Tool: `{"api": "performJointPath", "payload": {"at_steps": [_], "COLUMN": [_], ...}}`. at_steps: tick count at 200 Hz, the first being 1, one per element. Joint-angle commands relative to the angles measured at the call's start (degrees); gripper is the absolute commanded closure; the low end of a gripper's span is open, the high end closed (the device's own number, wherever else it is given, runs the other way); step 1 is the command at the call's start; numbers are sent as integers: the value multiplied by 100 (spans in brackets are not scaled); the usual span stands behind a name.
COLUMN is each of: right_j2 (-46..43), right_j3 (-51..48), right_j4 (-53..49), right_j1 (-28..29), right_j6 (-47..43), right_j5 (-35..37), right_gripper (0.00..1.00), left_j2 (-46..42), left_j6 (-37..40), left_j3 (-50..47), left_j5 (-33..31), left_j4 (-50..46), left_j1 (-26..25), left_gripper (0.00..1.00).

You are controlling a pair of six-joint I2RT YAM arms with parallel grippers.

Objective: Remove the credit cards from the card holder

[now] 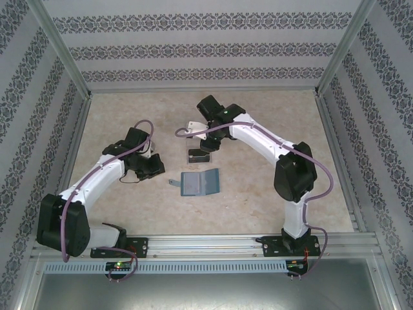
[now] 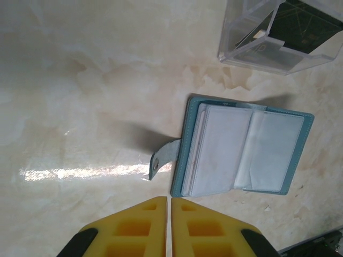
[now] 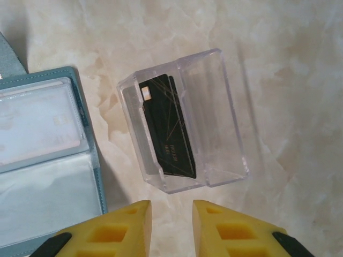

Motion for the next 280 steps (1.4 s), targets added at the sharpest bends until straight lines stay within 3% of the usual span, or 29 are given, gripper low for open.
{"api": "performJointPath", "payload": {"at_steps": [1, 64, 109, 199, 237, 280], "right_j2": [-366, -744, -1131, -1825, -1819, -1847], "right_j3": [-289, -693, -1180, -2054, -2512, -3249], "right_j4": [386, 966, 1456, 1737, 2150, 2837], "right_j1": [78, 251, 465, 598, 597, 661], "right_j6": [438, 1613, 1873, 2727, 3843, 5409], "right_j5": [-225, -19, -76, -49, -80, -221], "right_gripper": [73, 74, 74, 75, 75, 81], "left_j2": [180, 733, 979, 686, 1003, 1368], "left_j6": [-156, -688, -729, -893, -824, -651], "left_j3": [274, 801, 1252, 676, 695, 569], "left_j5": [-172, -341, -589, -368, -164, -67], "left_j4": [-161, 155, -12, 391, 529, 484], "left_j1": [-129, -476, -547, -878, -1200, -1343], "left_gripper": [90, 90, 90, 90, 90, 91]}}
